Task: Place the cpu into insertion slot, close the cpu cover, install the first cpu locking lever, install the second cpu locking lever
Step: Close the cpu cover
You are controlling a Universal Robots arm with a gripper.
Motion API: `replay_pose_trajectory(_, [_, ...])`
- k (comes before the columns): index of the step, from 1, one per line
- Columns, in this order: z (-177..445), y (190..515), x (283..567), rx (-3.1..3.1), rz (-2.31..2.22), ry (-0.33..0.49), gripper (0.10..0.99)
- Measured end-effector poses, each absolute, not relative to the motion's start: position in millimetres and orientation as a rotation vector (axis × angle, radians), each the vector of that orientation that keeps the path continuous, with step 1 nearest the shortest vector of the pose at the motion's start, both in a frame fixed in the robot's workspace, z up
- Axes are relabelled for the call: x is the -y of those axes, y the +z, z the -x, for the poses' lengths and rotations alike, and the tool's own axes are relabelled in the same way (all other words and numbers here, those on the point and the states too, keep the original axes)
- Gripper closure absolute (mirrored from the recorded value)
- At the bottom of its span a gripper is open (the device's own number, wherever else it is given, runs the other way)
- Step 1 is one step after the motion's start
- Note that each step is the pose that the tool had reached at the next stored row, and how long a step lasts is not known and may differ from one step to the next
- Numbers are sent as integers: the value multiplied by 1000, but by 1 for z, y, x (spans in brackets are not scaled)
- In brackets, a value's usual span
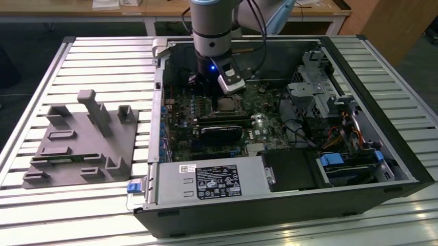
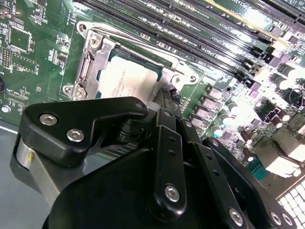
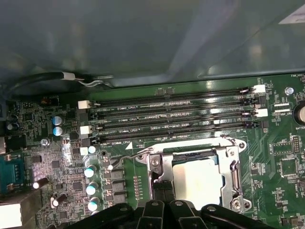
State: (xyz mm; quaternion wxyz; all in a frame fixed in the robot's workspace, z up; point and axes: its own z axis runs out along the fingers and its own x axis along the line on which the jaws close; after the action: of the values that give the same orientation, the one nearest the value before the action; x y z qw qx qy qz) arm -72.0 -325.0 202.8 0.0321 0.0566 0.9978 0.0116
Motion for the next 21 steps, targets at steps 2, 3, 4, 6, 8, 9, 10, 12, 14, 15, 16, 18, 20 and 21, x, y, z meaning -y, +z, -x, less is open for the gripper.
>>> replay_pose_trajectory(2, [72,202,325,-3072,-175,36,980])
replay_pose_trajectory(3, [72,202,325,-3072,-174,36,980])
replay_pose_trajectory(4, [72,201,325,-3072,-175,36,980])
replay_pose_trajectory(6, [72,201,325,-3072,-174,36,980])
replay_pose_trajectory(8, [72,200,325,-3072,-174,36,980])
replay_pose_trajectory(9, [72,200,325,-3072,-175,36,980])
replay_pose_trajectory(10, [72,200,325,-3072,-175,36,980])
replay_pose_trajectory(12, [72,200,325,-3072,-175,36,980])
replay_pose_trajectory(14, [72,200,325,-3072,-174,36,980])
replay_pose_trajectory(15, [71,200,325,-3072,-174,36,980])
replay_pose_trajectory(16, [71,200,325,-3072,-174,36,980])
replay_pose_trajectory(18, [70,200,325,-3072,-175,36,980])
replay_pose_trajectory(20, [69,200,325,-3072,-175,36,980])
replay_pose_trajectory(21, [69,200,325,-3072,-175,36,980])
